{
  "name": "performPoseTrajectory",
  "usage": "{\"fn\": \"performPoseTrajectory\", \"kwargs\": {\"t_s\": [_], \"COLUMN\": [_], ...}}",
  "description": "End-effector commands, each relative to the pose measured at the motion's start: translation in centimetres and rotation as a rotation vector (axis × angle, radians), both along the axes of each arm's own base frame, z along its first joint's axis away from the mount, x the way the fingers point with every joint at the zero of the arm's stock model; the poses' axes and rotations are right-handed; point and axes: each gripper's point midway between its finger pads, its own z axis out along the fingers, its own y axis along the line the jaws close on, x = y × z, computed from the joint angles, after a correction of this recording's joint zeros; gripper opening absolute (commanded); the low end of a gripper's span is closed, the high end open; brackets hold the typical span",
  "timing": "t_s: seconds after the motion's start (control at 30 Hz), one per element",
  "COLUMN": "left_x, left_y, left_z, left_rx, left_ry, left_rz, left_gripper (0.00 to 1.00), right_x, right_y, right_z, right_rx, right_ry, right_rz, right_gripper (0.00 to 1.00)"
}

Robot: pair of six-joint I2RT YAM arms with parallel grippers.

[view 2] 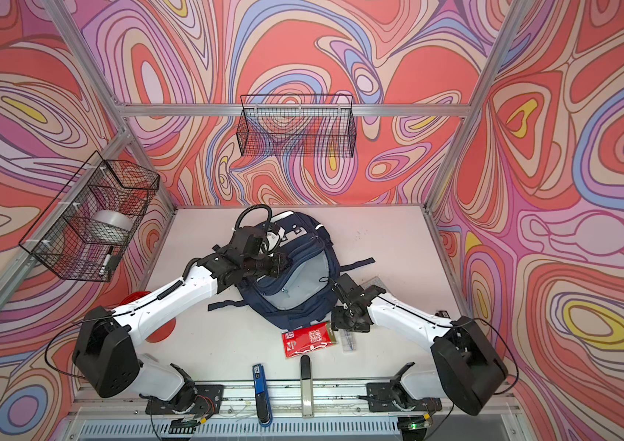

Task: Pack books, pencil case, and school supplies into a backpack
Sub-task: Pick up the compass set from the bottom-center of the table.

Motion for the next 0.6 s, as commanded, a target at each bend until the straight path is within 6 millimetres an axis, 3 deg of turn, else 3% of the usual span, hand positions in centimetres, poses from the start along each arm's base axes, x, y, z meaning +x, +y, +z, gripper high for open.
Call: {"fn": "performPoseTrajectory", "kwargs": {"t_s": [0.0, 0.3, 0.57], "left_x": [0.5, 0.5, 0.2], "left_y": [-0.3, 0.0, -0.1], "left_z": [-0.2, 0.2, 0.3], "left_rx": [-0.025, -0.035, -0.05], "left_ry": [0.037, 0.036, 0.049], "left_rz": [0.017, 0.035, 0.037], "left_gripper": [0.0, 0.0, 0.0], "right_x": [-0.3, -1.0, -0.7], "right_y": [0.3, -0.3, -1.3], "right_z": [-0.3, -2.2, -2.2], "right_rx": [0.008, -0.028, -0.087], "right_ry": [-0.004, 0.018, 0.005], "right_rz": [-0.019, -0.022, -0.047], "right_gripper": [0.67, 0.43, 0.5]}}
